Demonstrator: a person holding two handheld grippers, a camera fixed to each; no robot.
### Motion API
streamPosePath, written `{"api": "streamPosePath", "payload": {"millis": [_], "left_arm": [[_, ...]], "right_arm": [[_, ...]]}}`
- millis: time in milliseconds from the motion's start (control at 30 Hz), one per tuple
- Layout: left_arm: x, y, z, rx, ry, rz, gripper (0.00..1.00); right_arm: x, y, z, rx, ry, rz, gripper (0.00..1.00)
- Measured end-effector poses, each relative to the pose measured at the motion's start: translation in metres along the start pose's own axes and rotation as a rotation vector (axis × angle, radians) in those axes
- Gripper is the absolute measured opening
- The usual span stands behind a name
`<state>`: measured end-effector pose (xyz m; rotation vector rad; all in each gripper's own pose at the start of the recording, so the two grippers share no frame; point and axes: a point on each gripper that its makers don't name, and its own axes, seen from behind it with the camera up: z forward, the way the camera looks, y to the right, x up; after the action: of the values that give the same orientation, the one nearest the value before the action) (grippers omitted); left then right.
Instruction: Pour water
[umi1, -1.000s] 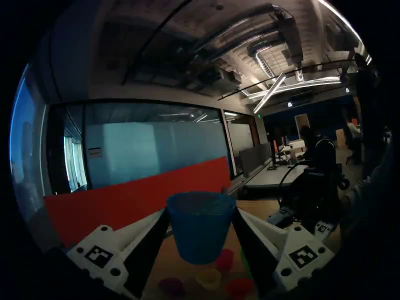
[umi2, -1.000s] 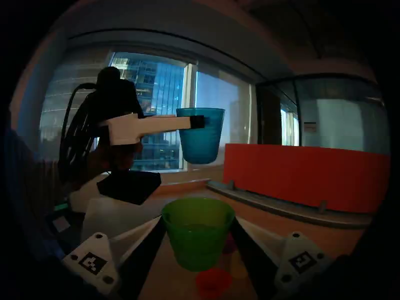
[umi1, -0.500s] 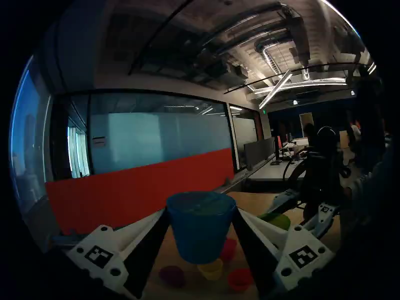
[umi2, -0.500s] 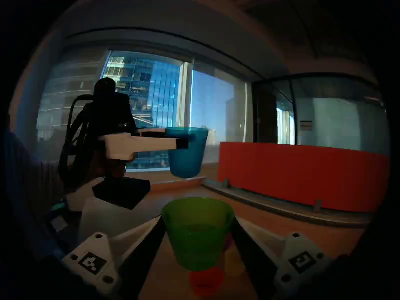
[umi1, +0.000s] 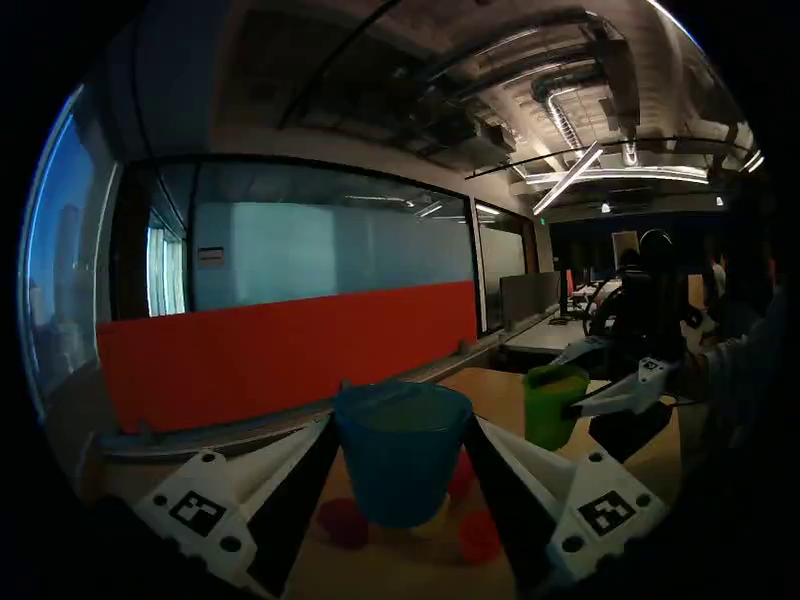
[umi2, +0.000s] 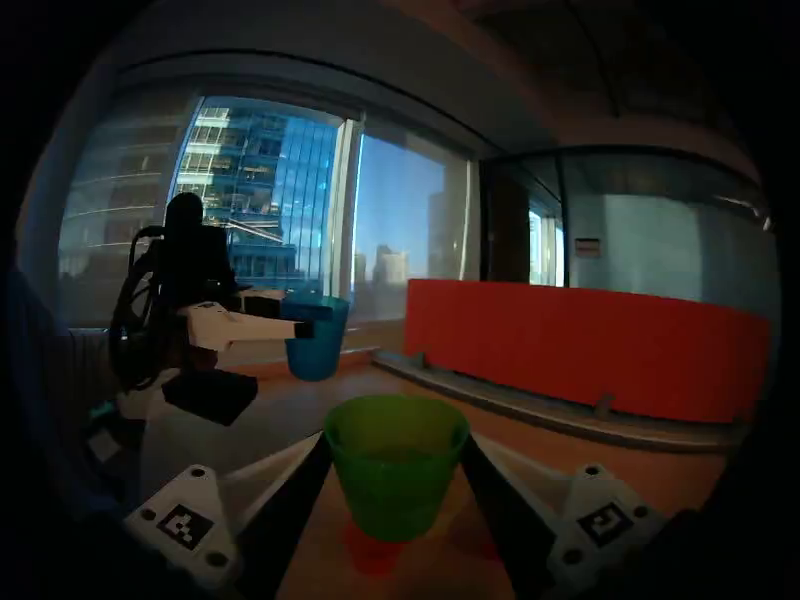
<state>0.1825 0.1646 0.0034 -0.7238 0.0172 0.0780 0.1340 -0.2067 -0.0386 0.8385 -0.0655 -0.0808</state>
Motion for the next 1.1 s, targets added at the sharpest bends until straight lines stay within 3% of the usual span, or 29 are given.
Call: {"api": "streamPosePath", "payload": {"millis": [300,667,1100], "left_arm": [[-0.021,-0.005,-0.008,0.008,-0.024,-0.010,0.86],[-0.040,-0.005,-0.007,-0.003,-0.045,-0.022,0.86],[-0.080,-0.007,0.001,-0.042,-0.168,0.006,0.86]], "right_arm": [[0.001,0.028,-0.017,-0.062,-0.010,-0.001,0.91],[-0.005,0.045,-0.021,-0.094,-0.022,0.006,0.90],[-0.034,0.052,-0.020,-0.066,-0.142,-0.013,0.91]]}}
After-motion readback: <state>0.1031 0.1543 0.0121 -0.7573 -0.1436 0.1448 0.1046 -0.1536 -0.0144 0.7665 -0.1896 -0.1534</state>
